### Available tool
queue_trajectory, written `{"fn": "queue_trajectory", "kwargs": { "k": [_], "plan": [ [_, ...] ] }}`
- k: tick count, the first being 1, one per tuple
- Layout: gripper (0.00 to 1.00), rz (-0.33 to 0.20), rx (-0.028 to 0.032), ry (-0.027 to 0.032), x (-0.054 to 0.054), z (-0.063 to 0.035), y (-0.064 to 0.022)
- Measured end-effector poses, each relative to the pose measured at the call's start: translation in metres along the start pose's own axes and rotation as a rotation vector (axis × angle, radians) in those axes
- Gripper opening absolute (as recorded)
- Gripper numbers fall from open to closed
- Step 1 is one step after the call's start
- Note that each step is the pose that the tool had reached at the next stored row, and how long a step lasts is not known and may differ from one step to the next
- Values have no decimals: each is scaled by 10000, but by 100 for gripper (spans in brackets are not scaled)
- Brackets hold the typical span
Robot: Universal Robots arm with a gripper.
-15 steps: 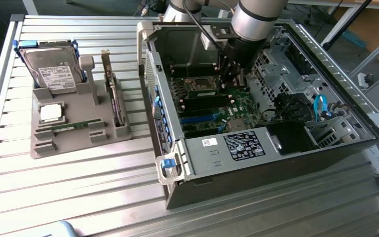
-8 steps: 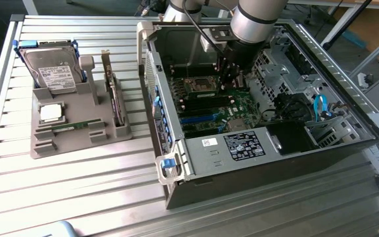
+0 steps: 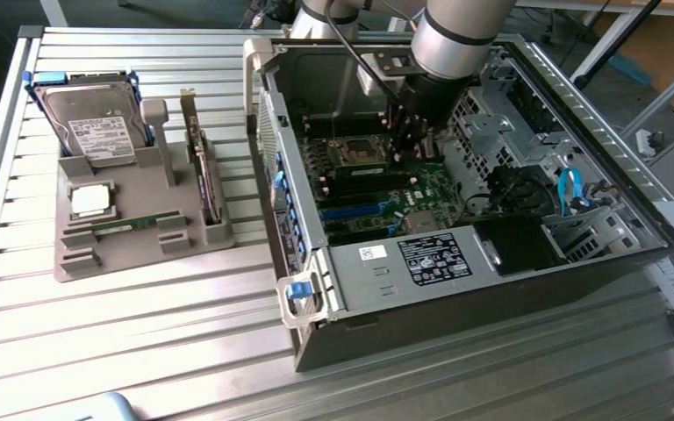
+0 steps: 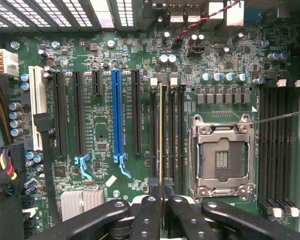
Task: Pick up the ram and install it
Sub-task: 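Insert the ram into the slot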
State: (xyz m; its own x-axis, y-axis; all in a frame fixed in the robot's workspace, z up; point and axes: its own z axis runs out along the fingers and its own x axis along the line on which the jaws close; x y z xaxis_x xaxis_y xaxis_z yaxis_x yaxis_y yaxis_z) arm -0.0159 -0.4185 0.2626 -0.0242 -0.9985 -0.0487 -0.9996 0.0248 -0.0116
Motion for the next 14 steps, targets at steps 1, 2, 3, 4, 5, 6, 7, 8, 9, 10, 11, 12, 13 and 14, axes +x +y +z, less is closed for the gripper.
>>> {"fn": "queue_trajectory", "kwargs": {
  "k": [1, 2, 3, 4, 5, 6, 7, 8, 9, 10, 11, 12, 13, 14],
  "plan": [
    [12, 1, 0, -1, 0, 0, 0],
    [12, 1, 0, 0, 0, 0, 0],
    [12, 0, 0, 0, 0, 3, 0],
    [12, -1, 0, -1, 1, 11, 0],
    [12, -1, 0, -1, 1, 24, 0],
    [12, -1, 0, -1, 2, 34, 0],
    [12, -1, 0, -1, 2, 46, 0],
    [12, 0, 0, -1, 3, 61, 0],
    [12, 0, 0, 5, 3, 71, 0],
    [12, -1, 0, 5, 4, 84, 0],
    [12, -1, 1, 6, 5, 99, 1],
    [12, -1, 2, 4, 5, 106, 1],
    [12, -1, 1, 6, 6, 108, 1],
    [12, 0, 1, 7, 6, 108, 1]
  ]
}}
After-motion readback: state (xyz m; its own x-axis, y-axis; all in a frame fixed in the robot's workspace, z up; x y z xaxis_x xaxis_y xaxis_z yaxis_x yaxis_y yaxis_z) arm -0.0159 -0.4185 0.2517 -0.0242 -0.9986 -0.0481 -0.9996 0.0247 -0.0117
